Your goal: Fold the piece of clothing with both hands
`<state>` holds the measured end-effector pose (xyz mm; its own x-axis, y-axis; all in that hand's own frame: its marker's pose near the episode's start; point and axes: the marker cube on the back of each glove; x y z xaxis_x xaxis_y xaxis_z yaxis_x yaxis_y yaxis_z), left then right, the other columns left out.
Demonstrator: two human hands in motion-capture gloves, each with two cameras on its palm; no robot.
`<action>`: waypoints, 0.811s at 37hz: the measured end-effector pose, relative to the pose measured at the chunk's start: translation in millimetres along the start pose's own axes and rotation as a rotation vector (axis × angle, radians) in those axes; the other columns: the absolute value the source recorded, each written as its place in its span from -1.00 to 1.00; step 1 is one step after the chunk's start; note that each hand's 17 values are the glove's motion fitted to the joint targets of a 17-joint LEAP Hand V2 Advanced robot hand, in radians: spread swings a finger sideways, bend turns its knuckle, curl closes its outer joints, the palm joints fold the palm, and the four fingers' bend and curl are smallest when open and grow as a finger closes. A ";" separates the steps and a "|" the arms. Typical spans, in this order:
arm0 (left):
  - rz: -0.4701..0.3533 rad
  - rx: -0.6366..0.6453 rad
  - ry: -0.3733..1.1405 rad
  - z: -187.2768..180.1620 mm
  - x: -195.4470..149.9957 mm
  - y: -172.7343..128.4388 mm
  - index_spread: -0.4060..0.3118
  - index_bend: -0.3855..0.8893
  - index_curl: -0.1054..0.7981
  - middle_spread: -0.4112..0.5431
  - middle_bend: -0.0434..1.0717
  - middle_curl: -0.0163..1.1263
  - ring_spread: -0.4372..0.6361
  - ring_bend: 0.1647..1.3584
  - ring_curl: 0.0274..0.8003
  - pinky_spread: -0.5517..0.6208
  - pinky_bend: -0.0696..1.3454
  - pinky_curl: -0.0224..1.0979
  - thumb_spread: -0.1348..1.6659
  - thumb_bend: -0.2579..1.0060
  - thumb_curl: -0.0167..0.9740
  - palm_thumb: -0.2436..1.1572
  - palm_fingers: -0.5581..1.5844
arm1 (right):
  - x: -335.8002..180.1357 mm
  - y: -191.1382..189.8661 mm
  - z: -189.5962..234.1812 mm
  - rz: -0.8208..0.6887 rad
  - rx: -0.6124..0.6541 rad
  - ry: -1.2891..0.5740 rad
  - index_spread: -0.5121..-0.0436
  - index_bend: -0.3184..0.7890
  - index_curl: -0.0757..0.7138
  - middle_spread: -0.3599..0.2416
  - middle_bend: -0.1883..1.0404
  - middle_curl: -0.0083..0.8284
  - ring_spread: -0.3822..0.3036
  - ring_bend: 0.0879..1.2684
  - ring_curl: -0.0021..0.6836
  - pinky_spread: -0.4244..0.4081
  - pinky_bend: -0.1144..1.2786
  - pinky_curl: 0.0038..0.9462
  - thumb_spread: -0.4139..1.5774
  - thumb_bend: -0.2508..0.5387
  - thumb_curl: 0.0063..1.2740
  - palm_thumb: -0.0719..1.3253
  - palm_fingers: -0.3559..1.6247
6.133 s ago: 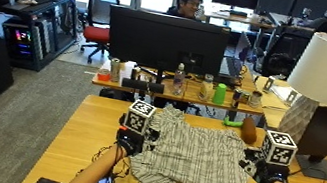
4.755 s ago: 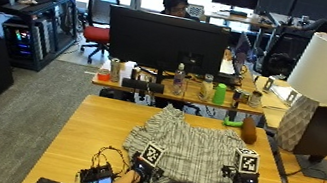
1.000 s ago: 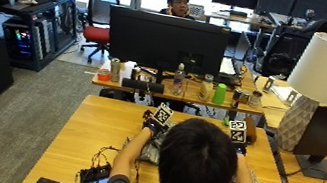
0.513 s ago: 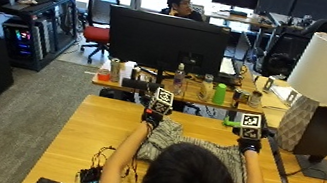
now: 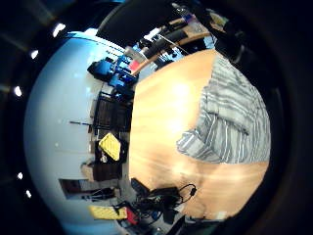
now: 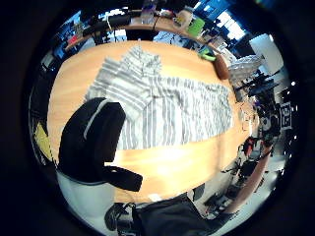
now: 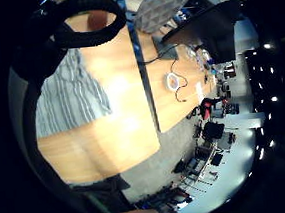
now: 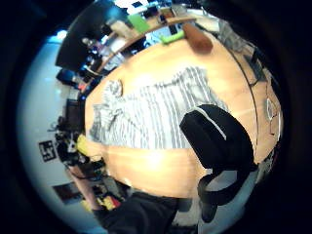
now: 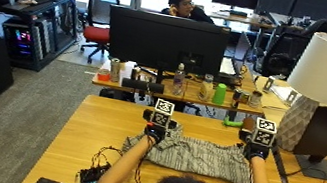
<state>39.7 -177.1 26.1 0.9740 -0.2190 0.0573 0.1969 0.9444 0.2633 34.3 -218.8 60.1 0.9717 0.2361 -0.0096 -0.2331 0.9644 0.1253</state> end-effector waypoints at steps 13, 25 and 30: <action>-0.013 -0.616 0.151 100.2 23.1 34.4 -0.04 -0.30 -0.31 0.25 -0.64 -0.54 0.07 -0.03 0.02 0.17 0.17 -0.20 0.44 -0.67 -0.53 -0.31 -0.46 | -17.7 80.8 50.4 0.123 -0.434 -0.030 -0.49 -0.37 -0.52 -0.36 -0.41 -0.07 0.08 -0.22 0.17 0.34 0.26 -0.13 0.66 -0.43 -0.70 -0.01 -0.24; -0.051 -0.763 0.075 150.0 29.8 39.6 -0.16 -0.25 -0.40 0.33 -0.64 -0.55 0.48 -0.08 -0.12 0.58 0.27 -0.23 0.30 -0.66 -0.56 -0.64 -0.57 | -18.0 85.6 101.9 0.189 -0.536 -0.060 -0.50 -0.28 -0.53 -0.15 -0.40 -0.15 0.12 -0.01 0.19 0.35 0.29 -0.16 0.67 -0.12 -0.60 0.31 -0.23; -0.054 -0.764 0.068 150.1 29.9 38.5 -0.18 -0.25 -0.41 0.36 -0.65 -0.56 0.58 -0.10 -0.17 0.65 0.30 -0.24 0.27 -0.65 -0.54 -0.67 -0.57 | -18.7 86.2 104.5 0.206 -0.508 -0.061 -0.45 -0.35 -0.56 -0.14 -0.34 -0.12 -0.02 0.03 0.21 0.17 0.30 -0.17 0.67 -0.09 -0.58 0.39 -0.19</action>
<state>59.6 -184.1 182.5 0.9606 -0.2778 -0.0027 0.2431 0.8453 -0.4759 0.1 -152.6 174.7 0.9011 0.4330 0.0245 -0.3930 0.8392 -0.3759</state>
